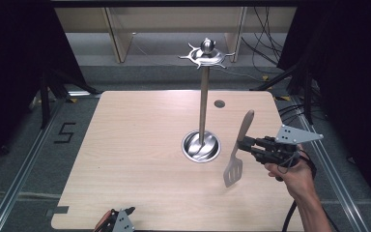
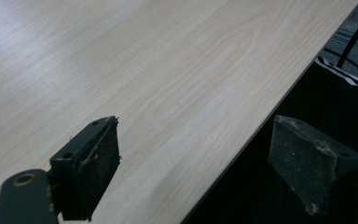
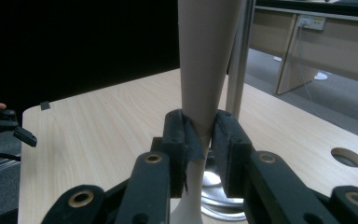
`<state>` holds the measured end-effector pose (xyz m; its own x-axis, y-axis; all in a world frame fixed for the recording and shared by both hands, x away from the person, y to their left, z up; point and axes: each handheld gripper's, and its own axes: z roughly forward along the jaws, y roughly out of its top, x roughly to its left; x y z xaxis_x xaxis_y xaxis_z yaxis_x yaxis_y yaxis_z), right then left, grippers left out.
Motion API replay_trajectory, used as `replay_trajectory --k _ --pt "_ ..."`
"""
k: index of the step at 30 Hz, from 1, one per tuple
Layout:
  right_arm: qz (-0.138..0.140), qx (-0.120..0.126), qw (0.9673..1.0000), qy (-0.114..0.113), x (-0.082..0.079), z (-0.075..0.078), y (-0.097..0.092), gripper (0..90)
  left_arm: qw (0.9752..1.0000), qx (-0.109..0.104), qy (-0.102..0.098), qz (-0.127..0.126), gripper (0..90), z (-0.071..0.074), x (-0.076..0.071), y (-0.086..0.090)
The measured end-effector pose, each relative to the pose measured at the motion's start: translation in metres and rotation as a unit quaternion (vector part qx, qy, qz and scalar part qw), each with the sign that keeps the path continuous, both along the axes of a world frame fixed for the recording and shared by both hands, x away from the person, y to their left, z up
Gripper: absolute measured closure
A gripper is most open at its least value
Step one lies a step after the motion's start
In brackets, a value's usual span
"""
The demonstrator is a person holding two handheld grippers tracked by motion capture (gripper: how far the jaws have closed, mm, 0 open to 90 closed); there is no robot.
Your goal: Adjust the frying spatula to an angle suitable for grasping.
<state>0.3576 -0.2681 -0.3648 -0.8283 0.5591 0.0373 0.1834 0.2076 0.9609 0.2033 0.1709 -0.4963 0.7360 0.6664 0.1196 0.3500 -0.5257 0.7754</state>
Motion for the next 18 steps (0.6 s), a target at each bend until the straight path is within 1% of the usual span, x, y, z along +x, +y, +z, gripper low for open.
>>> replay_trajectory --k 1,2,3,4,5,7,8,9,10,11,12,13,14,15,16,17,18 --pt "0.012 -0.006 0.9999 0.000 0.002 0.002 -0.001 76.3 1.0000 0.000 0.000 0.001 15.4 0.000 0.000 0.000" --pt "0.010 -0.003 0.9999 -0.002 0.002 0.004 0.000 76.3 0.9999 0.008 0.008 -0.004 15.3 0.001 0.000 0.001" --pt "0.003 0.002 1.0000 -0.007 0.003 0.005 0.001 76.3 1.0000 -0.003 0.004 0.001 15.3 0.000 0.000 0.001" --pt "0.001 0.006 1.0000 -0.001 0.003 0.006 0.002 76.3 1.0000 0.001 0.001 0.002 15.4 0.000 0.000 0.001" --pt "0.010 0.000 0.9999 -0.007 0.006 0.008 0.001 76.3 1.0000 0.002 0.000 0.002 15.3 0.000 0.000 0.001" --pt "-0.001 0.008 0.9999 -0.007 0.006 0.010 0.003 76.3 1.0000 0.000 0.002 0.001 15.4 0.000 0.000 0.001" --pt "0.009 0.002 0.9999 -0.008 0.008 0.012 0.002 76.3 1.0000 0.000 0.002 0.002 15.3 0.000 0.000 0.001" --pt "0.004 0.002 0.9999 -0.010 0.008 0.014 0.002 76.3 1.0000 0.000 0.002 0.002 15.4 0.000 0.000 0.001" --pt "-0.006 0.004 0.9997 -0.024 0.010 0.014 0.003 76.3 1.0000 0.001 0.002 0.002 15.3 0.000 0.000 0.001" --pt "0.003 0.005 1.0000 -0.007 0.009 0.016 0.003 76.3 1.0000 -0.001 0.002 0.002 15.3 0.000 0.000 0.001" --pt "0.001 0.008 0.9999 -0.010 0.011 0.018 0.004 76.3 1.0000 0.007 0.003 -0.004 15.3 0.002 0.001 0.002" --pt "0.002 0.002 0.9998 -0.018 0.013 0.020 0.003 76.3 1.0000 0.000 0.002 0.001 15.3 0.001 0.000 0.002" --pt "-0.006 0.010 0.9997 -0.020 0.014 0.021 0.005 76.3 1.0000 0.001 0.008 -0.004 15.3 0.001 0.001 0.002" --pt "0.000 0.005 0.9997 -0.022 0.017 0.023 0.005 76.3 1.0000 0.003 0.003 -0.003 15.4 0.001 0.001 0.003" --pt "-0.001 0.001 0.9998 -0.020 0.017 0.025 0.006 76.3 1.0000 -0.004 0.003 0.004 15.3 0.000 0.000 0.002" --pt "-0.005 0.008 0.9997 -0.022 0.019 0.025 0.009 76.3 1.0000 -0.002 0.003 0.001 15.4 0.001 0.001 0.002" --pt "0.001 0.004 0.9999 -0.013 0.019 0.028 0.010 76.3 1.0000 -0.003 0.004 0.002 15.3 0.001 0.000 0.002"
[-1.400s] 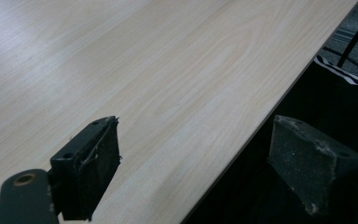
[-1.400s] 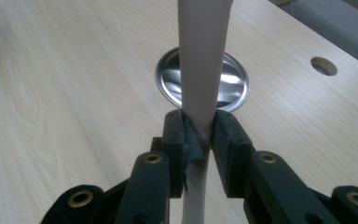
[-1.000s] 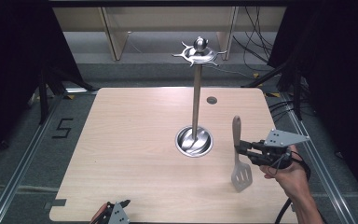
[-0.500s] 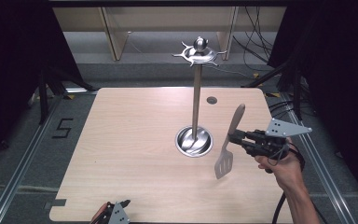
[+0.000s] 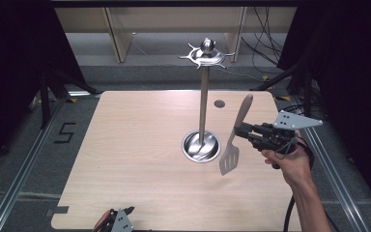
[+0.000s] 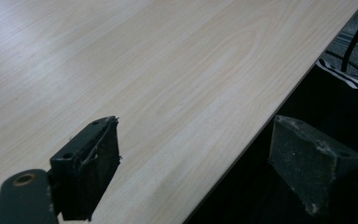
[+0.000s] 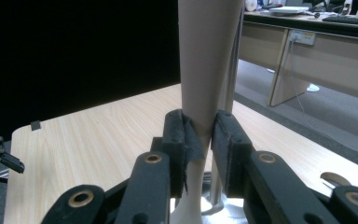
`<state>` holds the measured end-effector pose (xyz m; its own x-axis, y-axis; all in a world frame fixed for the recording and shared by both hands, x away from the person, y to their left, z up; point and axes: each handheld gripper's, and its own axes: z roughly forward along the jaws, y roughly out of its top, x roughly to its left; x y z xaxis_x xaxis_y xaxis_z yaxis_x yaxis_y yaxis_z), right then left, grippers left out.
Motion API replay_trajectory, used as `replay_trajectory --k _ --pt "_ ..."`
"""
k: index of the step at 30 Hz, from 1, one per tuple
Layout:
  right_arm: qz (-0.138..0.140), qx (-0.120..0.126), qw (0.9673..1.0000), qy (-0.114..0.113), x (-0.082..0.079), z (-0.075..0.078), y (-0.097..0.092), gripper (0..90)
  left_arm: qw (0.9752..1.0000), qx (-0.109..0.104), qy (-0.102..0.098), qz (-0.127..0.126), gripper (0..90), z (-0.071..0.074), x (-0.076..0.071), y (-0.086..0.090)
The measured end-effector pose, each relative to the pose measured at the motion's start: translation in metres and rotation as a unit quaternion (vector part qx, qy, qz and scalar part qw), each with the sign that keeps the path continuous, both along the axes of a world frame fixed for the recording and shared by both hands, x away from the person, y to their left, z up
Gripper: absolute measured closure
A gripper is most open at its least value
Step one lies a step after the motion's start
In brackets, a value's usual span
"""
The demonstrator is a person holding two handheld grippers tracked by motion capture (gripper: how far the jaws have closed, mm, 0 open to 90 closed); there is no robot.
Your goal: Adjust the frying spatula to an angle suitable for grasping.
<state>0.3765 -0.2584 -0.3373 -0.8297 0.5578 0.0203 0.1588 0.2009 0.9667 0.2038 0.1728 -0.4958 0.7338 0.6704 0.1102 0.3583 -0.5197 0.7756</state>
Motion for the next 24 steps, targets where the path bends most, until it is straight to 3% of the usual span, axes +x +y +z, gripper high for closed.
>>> replay_trajectory --k 6,7,8,10,12,14,15,24 --pt "-0.001 -0.010 0.9999 -0.012 0.009 0.011 0.012 76.3 1.0000 -0.001 -0.004 0.002 15.3 -0.001 0.000 0.000" --pt "0.000 -0.012 0.9999 -0.009 0.010 0.013 0.014 76.3 1.0000 0.008 -0.001 -0.001 15.4 0.000 0.001 0.001" --pt "0.009 -0.017 0.9997 -0.018 0.014 0.016 0.015 76.3 1.0000 0.001 -0.006 0.003 15.3 -0.001 0.000 0.000" --pt "0.011 -0.018 0.9997 -0.012 0.015 0.021 0.019 76.3 1.0000 -0.005 0.002 0.000 15.3 0.000 0.000 0.000" --pt "0.008 -0.024 0.9995 -0.021 0.018 0.026 0.022 76.3 0.9999 0.011 0.002 -0.006 15.3 0.001 0.001 0.002" --pt "0.009 -0.025 0.9996 -0.012 0.020 0.031 0.025 76.3 1.0000 -0.005 0.002 0.000 15.4 0.000 0.000 0.000" --pt "0.005 -0.030 0.9994 -0.019 0.021 0.033 0.025 76.3 1.0000 -0.005 0.002 0.001 15.3 0.000 0.000 0.000" --pt "0.004 -0.028 0.9995 -0.012 0.030 0.046 0.033 76.3 1.0000 0.001 -0.001 -0.003 15.3 0.001 0.000 0.001"
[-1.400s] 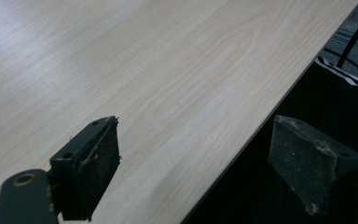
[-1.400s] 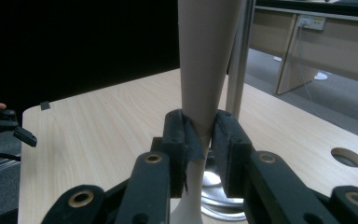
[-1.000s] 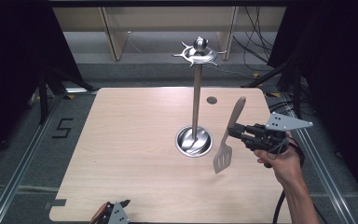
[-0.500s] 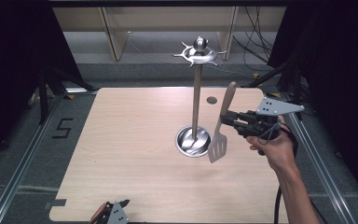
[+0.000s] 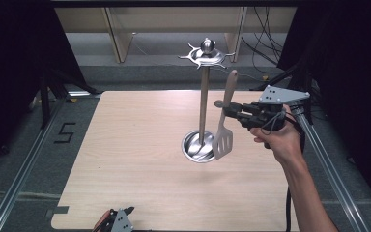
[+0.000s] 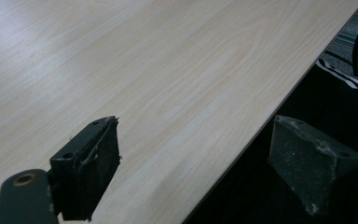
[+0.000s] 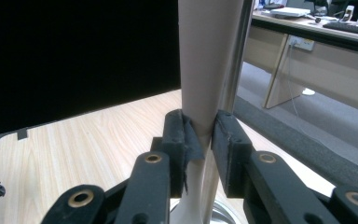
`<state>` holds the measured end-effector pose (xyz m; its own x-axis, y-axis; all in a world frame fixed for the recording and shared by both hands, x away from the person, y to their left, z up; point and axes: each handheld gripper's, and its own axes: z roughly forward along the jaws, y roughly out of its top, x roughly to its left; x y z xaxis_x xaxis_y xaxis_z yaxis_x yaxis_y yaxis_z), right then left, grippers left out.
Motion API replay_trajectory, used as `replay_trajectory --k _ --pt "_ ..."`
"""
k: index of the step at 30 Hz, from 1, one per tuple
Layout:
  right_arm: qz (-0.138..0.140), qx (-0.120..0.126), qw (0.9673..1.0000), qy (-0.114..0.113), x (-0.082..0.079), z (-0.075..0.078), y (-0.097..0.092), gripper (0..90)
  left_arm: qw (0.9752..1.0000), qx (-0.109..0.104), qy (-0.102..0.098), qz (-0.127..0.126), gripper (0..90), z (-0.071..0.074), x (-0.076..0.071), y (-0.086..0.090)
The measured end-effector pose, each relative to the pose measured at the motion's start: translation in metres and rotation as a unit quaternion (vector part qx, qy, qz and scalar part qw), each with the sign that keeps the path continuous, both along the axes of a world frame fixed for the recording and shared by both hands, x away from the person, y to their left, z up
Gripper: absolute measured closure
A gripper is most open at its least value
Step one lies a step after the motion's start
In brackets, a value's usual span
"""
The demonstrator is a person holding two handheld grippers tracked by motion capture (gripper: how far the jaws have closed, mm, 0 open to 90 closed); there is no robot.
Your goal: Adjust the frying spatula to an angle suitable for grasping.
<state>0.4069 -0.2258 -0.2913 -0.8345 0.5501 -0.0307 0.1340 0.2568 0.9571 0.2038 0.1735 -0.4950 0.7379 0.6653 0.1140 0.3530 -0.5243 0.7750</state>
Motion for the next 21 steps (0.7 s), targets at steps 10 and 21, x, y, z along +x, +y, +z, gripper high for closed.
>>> replay_trajectory --k 10,21 --pt "-0.005 -0.011 0.9999 0.011 0.013 0.005 0.005 76.3 1.0000 -0.006 0.003 0.004 15.3 0.000 -0.001 0.000" --pt "0.003 -0.013 0.9994 0.031 0.023 0.003 0.013 76.2 1.0000 0.002 -0.004 0.001 15.3 0.000 0.000 0.001"
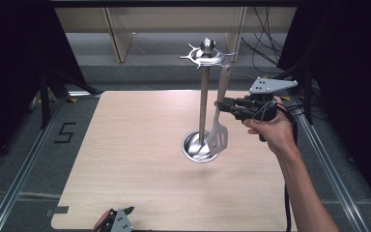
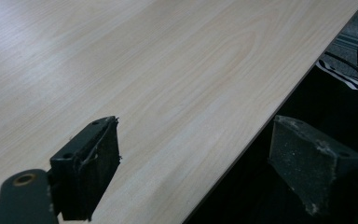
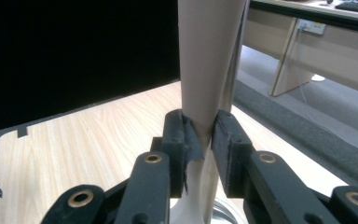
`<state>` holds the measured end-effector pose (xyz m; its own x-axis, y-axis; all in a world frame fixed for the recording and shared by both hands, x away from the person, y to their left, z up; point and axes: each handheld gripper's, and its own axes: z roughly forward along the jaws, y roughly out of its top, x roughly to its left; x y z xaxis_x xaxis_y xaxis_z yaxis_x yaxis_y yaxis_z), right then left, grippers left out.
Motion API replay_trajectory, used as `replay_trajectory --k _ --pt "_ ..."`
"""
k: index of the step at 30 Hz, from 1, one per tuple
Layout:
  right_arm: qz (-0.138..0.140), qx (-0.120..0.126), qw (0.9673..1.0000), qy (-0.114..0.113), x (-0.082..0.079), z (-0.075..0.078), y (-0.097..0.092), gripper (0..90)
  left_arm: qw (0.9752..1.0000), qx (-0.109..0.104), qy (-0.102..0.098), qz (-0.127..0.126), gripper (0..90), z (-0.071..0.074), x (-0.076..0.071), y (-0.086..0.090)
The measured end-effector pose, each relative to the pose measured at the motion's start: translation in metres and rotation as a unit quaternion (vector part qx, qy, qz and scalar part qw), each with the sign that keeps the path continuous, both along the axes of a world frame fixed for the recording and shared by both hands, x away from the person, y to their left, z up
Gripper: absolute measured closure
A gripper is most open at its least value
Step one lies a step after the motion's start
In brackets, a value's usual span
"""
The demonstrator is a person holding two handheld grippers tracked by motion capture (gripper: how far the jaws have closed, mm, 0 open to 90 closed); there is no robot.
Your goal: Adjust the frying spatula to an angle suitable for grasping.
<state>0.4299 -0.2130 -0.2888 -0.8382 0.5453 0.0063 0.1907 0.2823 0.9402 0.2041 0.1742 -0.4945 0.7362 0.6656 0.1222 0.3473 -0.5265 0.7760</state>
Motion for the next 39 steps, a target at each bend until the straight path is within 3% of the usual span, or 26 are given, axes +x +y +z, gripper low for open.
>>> replay_trajectory --k 4,5,8,9,10,11,12,13,15,16,19,21,22,23,26,28,31,32,39 --pt "0.003 -0.007 1.0000 0.003 0.004 0.001 0.002 76.2 1.0000 -0.007 0.006 0.003 15.3 -0.001 -0.001 -0.001" --pt "0.003 -0.005 1.0000 0.004 0.004 0.002 0.003 76.1 1.0000 0.002 0.004 0.000 15.3 0.000 0.000 -0.001" --pt "0.012 -0.004 0.9998 0.015 0.006 0.002 0.005 76.0 1.0000 0.003 0.002 0.000 15.4 -0.001 0.000 -0.001" --pt "0.012 -0.003 0.9998 0.016 0.007 0.002 0.005 76.0 1.0000 0.003 0.002 0.000 15.3 0.000 0.000 -0.001" --pt "0.012 -0.005 0.9999 -0.001 0.009 0.002 0.005 75.9 1.0000 0.003 0.002 -0.001 15.3 0.000 0.000 -0.001" --pt "0.014 0.000 0.9998 0.013 0.008 0.001 0.006 75.9 1.0000 0.003 0.003 -0.001 15.4 0.000 0.000 0.000" --pt "0.011 -0.005 0.9999 -0.004 0.010 0.001 0.005 75.8 1.0000 0.003 0.003 0.000 15.3 -0.001 0.000 -0.001" --pt "0.010 -0.005 0.9999 -0.005 0.010 0.001 0.005 75.7 1.0000 0.001 0.003 0.001 15.4 -0.001 0.000 -0.001" --pt "0.007 0.003 0.9998 0.017 0.007 0.001 0.005 75.5 1.0000 0.004 0.003 -0.001 15.3 -0.001 0.000 -0.001" --pt "0.011 0.002 0.9999 0.008 0.008 0.001 0.004 75.4 1.0000 0.004 0.002 -0.001 15.3 0.000 0.000 -0.001" --pt "-0.006 0.000 1.0000 0.004 0.005 0.001 0.004 74.0 1.0000 0.004 0.003 0.000 15.3 -0.001 0.000 -0.001" --pt "-0.004 0.004 0.9999 0.009 0.004 0.001 0.002 72.8 1.0000 0.004 0.003 0.000 15.3 -0.001 0.000 -0.001" --pt "-0.008 0.006 0.9999 -0.005 0.004 0.000 0.002 71.5 1.0000 -0.006 0.006 0.001 15.3 -0.001 -0.001 -0.001" --pt "-0.008 0.004 1.0000 0.005 0.002 0.001 0.000 70.7 1.0000 -0.006 0.006 0.003 15.3 -0.001 -0.001 -0.001" --pt "-0.012 -0.002 0.9999 -0.002 0.001 0.000 -0.004 69.3 0.9999 -0.008 0.008 0.002 15.3 -0.001 -0.001 -0.002" --pt "-0.016 0.001 0.9999 -0.002 -0.001 0.000 -0.006 68.3 0.9999 -0.004 0.013 -0.002 15.3 -0.001 -0.001 -0.001" --pt "-0.016 0.010 0.9998 0.001 -0.004 -0.001 -0.009 63.4 0.9999 -0.008 0.007 0.002 15.3 -0.001 -0.001 -0.002" --pt "-0.019 0.015 0.9997 0.004 -0.006 -0.001 -0.009 63.0 1.0000 0.000 0.005 0.001 15.3 -0.001 0.000 -0.001" --pt "-0.037 0.003 0.9991 -0.019 -0.023 -0.011 -0.017 58.0 1.0000 -0.006 0.005 0.005 15.3 -0.001 -0.001 -0.001"
